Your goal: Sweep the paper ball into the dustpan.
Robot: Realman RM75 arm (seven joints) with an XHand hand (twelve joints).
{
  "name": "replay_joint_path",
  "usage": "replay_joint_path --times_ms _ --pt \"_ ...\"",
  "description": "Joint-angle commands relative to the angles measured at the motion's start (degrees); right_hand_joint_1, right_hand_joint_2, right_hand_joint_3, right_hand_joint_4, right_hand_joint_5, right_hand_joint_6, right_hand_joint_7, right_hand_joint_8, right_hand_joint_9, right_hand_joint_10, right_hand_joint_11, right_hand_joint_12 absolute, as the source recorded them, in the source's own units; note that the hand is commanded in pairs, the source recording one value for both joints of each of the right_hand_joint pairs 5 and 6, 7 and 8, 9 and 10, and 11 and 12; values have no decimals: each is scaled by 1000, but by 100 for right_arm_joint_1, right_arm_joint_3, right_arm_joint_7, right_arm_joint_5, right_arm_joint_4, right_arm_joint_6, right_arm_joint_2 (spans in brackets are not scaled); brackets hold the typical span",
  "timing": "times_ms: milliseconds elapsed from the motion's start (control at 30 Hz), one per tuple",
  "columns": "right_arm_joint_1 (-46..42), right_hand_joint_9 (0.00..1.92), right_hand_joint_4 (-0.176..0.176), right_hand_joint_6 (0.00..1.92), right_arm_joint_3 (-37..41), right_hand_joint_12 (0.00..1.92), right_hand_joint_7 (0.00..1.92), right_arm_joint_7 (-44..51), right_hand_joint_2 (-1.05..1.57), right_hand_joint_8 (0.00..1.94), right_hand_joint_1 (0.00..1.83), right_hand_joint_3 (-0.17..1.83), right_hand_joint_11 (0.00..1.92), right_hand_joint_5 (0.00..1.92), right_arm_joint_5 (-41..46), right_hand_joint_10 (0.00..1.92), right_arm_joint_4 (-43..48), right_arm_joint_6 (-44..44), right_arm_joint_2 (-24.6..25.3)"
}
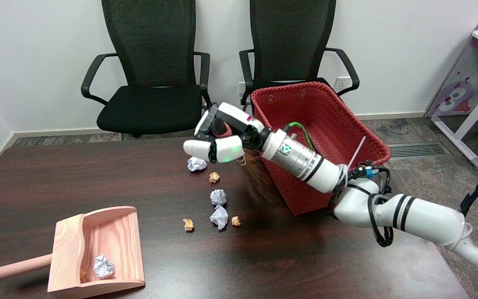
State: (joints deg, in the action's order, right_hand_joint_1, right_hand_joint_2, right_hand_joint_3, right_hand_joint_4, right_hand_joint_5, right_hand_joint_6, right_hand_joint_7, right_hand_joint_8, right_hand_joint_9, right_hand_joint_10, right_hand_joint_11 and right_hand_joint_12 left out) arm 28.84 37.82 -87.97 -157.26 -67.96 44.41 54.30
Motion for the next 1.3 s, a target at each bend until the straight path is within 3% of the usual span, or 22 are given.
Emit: replay_joint_path --times_ms 33,333,533,933,1133,1300 --pt "138 1920 22 1920 -652 1920 1920 711 1571 1920 977 531 1920 1920 -429 1920 -257 -1688 -297" --pt "192 1920 18 1920 -873 1920 1920 711 1571 1920 954 651 1920 1920 -420 1920 -269 -1981 61" --pt "174 1920 1 1920 -838 1920 1920 693 1571 1920 914 1103 1920 1920 -398 1920 -182 -1992 508" --pt "78 1920 0 1920 -775 1920 1920 629 1464 1920 914 1427 1920 1920 434 1920 324 -1403 1344" --pt "21 1920 -1 1920 -745 1920 1920 -714 1378 1920 915 1521 1920 1920 564 1920 1412 -431 1928" --pt "8 1920 -1 1920 -767 1920 1920 -1990 1338 1920 915 1510 1920 1920 1478 1920 2015 606 2217"
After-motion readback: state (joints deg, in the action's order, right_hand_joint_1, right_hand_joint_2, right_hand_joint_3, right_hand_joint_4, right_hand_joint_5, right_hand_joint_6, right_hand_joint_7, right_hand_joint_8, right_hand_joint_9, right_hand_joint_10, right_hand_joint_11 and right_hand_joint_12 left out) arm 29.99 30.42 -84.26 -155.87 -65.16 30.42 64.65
